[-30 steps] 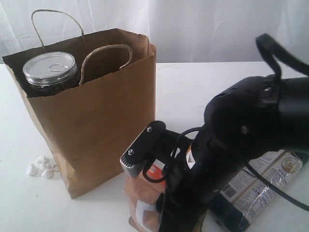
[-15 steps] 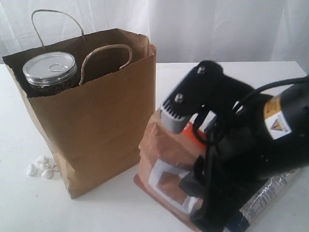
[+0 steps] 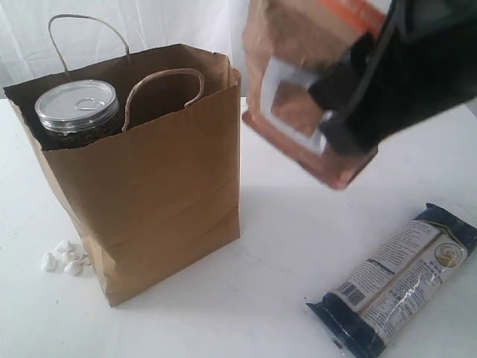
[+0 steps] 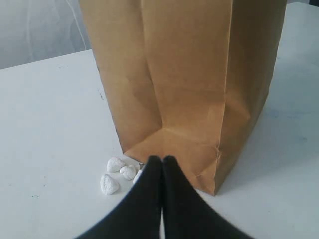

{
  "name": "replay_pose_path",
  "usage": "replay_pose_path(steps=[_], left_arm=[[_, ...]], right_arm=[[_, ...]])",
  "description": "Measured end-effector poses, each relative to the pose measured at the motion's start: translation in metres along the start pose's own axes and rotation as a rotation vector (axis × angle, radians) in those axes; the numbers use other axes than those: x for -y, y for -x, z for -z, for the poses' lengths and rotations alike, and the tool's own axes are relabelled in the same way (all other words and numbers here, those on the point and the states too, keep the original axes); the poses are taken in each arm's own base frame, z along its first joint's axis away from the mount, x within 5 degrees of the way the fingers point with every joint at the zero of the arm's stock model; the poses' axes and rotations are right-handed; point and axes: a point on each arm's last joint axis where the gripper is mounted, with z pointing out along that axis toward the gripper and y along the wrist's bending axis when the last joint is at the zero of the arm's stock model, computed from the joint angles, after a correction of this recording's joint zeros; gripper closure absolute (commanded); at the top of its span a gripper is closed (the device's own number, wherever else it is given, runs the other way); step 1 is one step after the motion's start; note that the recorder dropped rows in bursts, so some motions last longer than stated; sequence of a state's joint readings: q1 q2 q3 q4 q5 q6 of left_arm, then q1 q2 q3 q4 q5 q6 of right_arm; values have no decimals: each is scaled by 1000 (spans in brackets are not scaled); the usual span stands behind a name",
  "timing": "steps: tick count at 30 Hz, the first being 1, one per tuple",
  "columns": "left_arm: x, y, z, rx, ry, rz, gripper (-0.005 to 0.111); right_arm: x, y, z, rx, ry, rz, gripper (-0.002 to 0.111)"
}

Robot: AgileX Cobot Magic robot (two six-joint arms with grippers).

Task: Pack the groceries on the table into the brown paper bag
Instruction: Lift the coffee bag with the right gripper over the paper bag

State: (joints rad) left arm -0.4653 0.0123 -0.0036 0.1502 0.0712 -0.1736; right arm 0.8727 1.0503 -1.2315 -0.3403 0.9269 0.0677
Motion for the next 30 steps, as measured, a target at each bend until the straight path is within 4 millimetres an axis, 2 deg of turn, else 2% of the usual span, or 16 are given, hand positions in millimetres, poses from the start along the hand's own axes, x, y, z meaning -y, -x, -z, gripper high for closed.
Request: replay_pose_path(steps=[5, 9, 12, 15, 19, 25, 30], left_arm=[[0, 0, 0, 0, 0, 0, 107], [0, 0, 0, 0, 0, 0, 107], [0, 0, 0, 0, 0, 0, 107], [0, 0, 0, 0, 0, 0, 107], [0, 0, 0, 0, 0, 0, 107], [0, 0, 0, 0, 0, 0, 107], [0, 0, 0, 0, 0, 0, 107]], right_arm=[[14, 26, 12, 122, -94, 12, 108], [15, 48, 5, 185, -109, 24, 108], [11, 76, -15, 261, -98, 46, 108], [7, 93, -33, 286, -95, 81, 108], [-3, 114, -72, 303, -81, 127, 108], [-23, 116, -125, 261, -13, 117, 108], [-29, 112, -142, 227, 10, 105, 108]])
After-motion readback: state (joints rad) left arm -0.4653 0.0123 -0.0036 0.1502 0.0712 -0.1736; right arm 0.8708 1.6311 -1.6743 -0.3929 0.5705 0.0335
